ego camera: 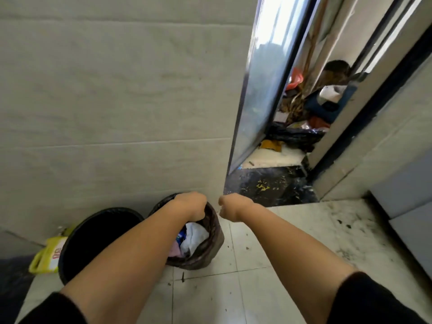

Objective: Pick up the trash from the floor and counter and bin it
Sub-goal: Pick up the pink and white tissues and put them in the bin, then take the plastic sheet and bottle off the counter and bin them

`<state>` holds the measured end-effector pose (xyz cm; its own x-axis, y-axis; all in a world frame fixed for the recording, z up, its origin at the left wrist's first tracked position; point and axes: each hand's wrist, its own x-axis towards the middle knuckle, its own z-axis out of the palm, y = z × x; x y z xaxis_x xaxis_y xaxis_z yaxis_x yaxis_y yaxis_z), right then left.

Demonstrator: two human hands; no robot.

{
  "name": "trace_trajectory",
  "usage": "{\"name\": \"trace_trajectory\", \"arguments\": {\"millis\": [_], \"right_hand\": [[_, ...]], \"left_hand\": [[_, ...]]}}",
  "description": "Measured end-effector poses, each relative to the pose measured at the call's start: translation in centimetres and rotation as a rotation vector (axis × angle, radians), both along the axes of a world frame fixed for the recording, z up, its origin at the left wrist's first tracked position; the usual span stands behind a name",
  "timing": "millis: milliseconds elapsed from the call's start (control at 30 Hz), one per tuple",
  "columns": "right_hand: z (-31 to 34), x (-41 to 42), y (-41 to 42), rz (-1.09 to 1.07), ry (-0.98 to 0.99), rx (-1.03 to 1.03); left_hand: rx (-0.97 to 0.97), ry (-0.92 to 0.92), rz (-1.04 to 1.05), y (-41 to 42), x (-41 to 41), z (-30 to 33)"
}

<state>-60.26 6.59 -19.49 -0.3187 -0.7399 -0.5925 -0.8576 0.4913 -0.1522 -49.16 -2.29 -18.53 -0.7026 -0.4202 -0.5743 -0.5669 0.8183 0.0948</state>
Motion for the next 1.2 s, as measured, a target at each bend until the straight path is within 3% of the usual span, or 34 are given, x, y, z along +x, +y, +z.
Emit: {"name": "trace_trajectory", "arguments": {"millis": [233,467,667,833,1200], "right_hand": [[15.4,3.5,4.4,-0.196,0.020,0.013],[24.6,7.5,8.9,-0.506,0.038,-0.073],[26.6,11.7,17.7,-0.806,0.106,-0.049],[26.0,18.1,27.7,-1.092,0.068,-0.084],[26.8,43.9,49.0,-1.612,0.054,0.040]], "left_hand": [[-0.039,0.005,-0.206,2.1,1.1,15.8],[-0.057,0.020,-0.527,4.8,1.1,25.6],[-0.042,0.047,-0.762,11.3,1.7,27.5],[-0.052,-0.037,-0.957,20.4,4.7,26.4],[0.038,-0.112,-1.491,44.0,22.2,25.7]]}}
